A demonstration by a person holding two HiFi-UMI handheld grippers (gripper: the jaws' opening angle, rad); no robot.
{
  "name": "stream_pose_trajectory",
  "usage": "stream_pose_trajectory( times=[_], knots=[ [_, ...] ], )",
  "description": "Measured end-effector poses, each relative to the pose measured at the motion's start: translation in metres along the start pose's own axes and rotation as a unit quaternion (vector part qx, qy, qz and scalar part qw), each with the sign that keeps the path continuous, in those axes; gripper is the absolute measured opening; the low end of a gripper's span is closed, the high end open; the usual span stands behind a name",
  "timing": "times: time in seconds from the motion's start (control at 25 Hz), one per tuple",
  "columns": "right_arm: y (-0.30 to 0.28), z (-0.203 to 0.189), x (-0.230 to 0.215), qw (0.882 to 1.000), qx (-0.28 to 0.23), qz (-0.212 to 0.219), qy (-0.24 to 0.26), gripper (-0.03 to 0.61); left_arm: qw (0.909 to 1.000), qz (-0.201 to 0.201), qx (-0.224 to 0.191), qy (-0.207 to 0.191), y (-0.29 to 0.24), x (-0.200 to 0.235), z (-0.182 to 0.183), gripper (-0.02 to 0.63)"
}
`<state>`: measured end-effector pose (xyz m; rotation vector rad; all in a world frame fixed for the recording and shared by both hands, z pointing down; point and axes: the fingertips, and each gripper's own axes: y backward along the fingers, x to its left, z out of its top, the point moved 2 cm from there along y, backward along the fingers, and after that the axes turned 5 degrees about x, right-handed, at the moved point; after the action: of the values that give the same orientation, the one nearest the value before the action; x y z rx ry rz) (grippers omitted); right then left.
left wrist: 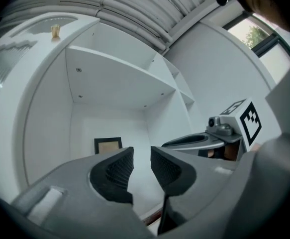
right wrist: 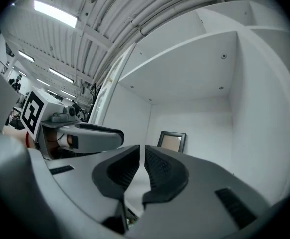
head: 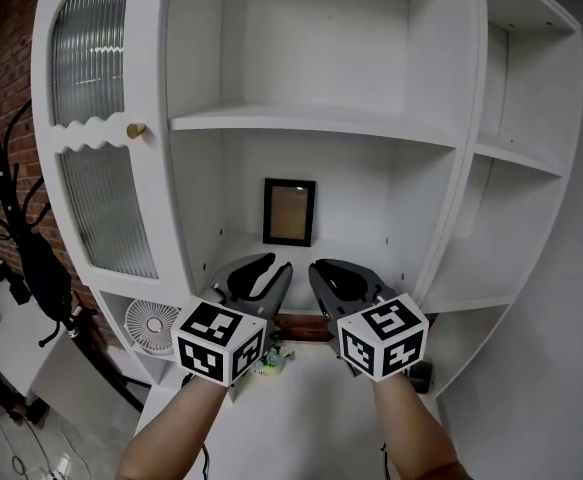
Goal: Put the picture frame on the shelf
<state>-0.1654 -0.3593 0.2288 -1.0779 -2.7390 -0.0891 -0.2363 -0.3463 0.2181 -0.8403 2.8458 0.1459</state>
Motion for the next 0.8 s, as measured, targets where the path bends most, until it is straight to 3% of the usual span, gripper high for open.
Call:
stream_pose_trajectory(
  times=[0.44, 0.8],
  knots=[
    [0.061, -0.022, 0.037, 0.999, -0.03, 0.011, -0.024, 0.017, 0.9998, 0.007, -0.018, -0.002, 0.056, -0.04, -0.02, 0.031],
    [0.094, -0.063, 0.072, 0.997, -0.024, 0.036, -0.061, 0.017, 0.9988, -0.007, -0.029, 0.04, 0.097, -0.063, -0.044, 0.025]
  ],
)
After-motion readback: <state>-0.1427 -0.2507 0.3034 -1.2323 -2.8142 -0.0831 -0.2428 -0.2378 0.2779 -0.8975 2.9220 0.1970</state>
